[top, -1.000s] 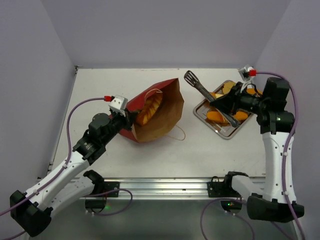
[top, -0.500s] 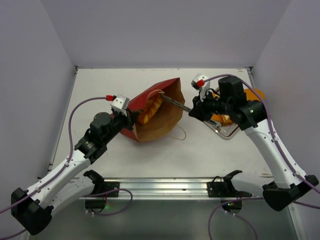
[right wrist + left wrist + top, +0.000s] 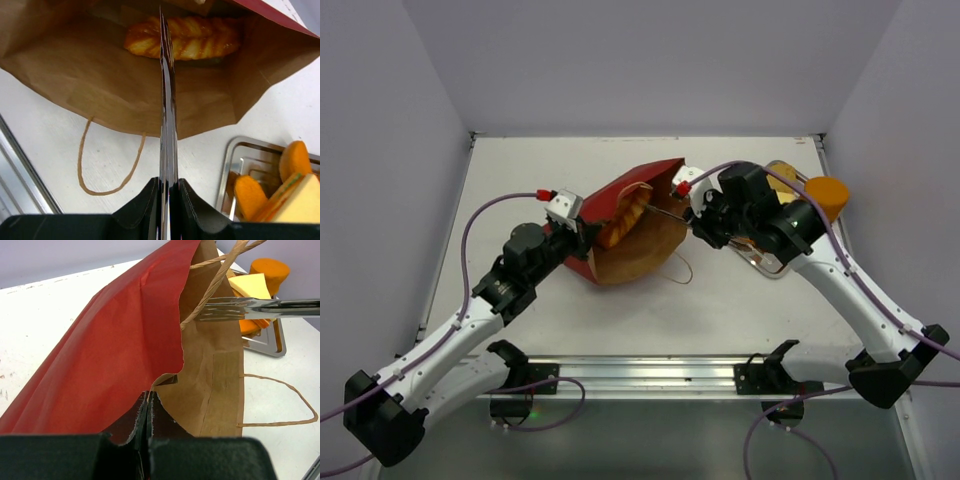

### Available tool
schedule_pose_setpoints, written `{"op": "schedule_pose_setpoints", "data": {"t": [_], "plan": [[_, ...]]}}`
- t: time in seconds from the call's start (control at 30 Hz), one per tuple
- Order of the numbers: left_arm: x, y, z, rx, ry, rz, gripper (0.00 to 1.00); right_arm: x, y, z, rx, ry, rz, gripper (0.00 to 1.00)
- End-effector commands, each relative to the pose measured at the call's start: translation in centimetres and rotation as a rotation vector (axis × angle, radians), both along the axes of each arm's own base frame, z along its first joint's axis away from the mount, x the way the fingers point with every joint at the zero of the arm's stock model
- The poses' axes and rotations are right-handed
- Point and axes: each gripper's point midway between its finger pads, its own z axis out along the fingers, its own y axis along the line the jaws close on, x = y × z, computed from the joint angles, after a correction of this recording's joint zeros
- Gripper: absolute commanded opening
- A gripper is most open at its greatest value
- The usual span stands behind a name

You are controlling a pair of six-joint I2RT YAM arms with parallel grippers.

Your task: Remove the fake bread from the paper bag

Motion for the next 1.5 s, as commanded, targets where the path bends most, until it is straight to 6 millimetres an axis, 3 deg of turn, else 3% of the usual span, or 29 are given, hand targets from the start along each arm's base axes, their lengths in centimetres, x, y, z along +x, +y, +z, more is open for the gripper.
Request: {"op": "schedule_pose_setpoints", "data": {"t": [0.0,0.27,0.43,0.67,0.83,1.47], "plan": [[0.3,-0.7,1.2,-0.014,-0.061,-0.041,0.0,-0.5,-1.5,-1.1,-0.264,-0.142,0.258,0.2],[-0.5,-1.4,1.1,-0.002,-0.066,-0.108,0.0,1.3,-0.3,-4.4,-0.602,-0.325,0.375,0.21],[-1.3,-1.9,0.2,0.015,-0.053,-0.159,0.0,2.7,0.2,-5.0,-0.759,-0.427,0.413,0.22],[-2.1,-2.7,-1.9,0.033,-0.01,-0.229,0.0,2.5,1.5,-7.7,-0.922,-0.505,0.501,0.27],[-2.3,-3.0,-2.1,0.021,-0.001,-0.245,0.0,2.5,2.4,-8.6,-0.973,-0.544,0.532,0.31],[-1.4,-2.8,2.6,-0.131,0.02,-0.148,0.0,2.9,3.9,-10.1,-0.966,-0.613,0.515,0.36]]}}
